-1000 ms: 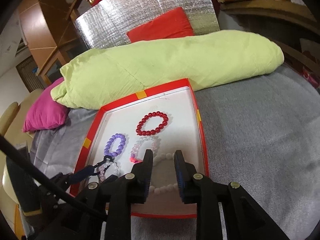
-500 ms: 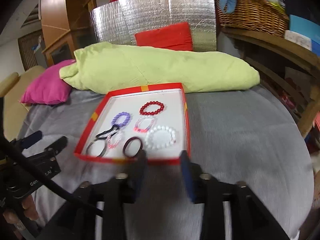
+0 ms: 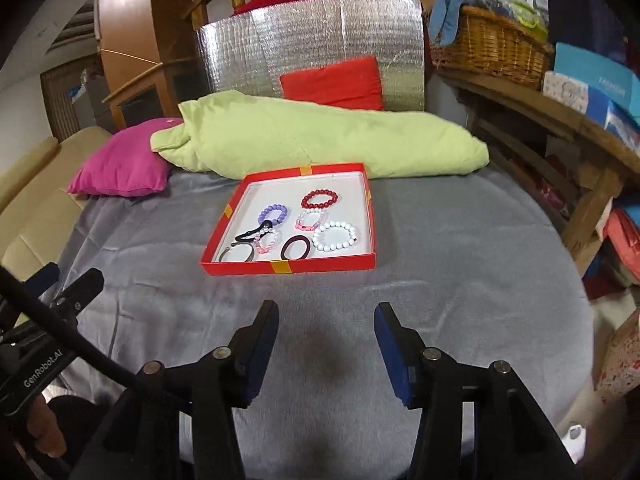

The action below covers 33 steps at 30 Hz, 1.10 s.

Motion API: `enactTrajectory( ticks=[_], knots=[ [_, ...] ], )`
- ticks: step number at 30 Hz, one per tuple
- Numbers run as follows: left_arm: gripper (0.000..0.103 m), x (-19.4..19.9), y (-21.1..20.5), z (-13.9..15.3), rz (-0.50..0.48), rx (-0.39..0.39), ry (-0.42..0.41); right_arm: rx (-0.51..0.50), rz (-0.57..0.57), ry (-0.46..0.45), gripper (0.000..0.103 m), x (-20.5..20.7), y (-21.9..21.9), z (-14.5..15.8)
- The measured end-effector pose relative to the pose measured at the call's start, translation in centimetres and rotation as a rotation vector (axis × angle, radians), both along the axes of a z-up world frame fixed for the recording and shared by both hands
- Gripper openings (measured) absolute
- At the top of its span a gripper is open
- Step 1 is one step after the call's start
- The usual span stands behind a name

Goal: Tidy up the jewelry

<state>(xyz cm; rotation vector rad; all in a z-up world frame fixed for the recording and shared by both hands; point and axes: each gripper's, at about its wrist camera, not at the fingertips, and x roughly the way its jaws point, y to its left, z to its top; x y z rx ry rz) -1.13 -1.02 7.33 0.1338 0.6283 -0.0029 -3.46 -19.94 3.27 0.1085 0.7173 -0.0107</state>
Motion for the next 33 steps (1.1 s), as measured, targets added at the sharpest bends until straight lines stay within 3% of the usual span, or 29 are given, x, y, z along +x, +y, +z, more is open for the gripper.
enactTrajectory(
  ticks=[11,33],
  knots=[
    [0.077,-2.9,-0.7,1.7,-0.023,0.008,-0.033,-0.033,0.006,-0.035,0.054,-2.7,0.2,1.3],
    [0.077,-2.7,0.5,1.4,-0.011,-0.001,-0.018,-0.046,0.033,-0.040,0.054,-2.3,1.7,1.2]
  ],
)
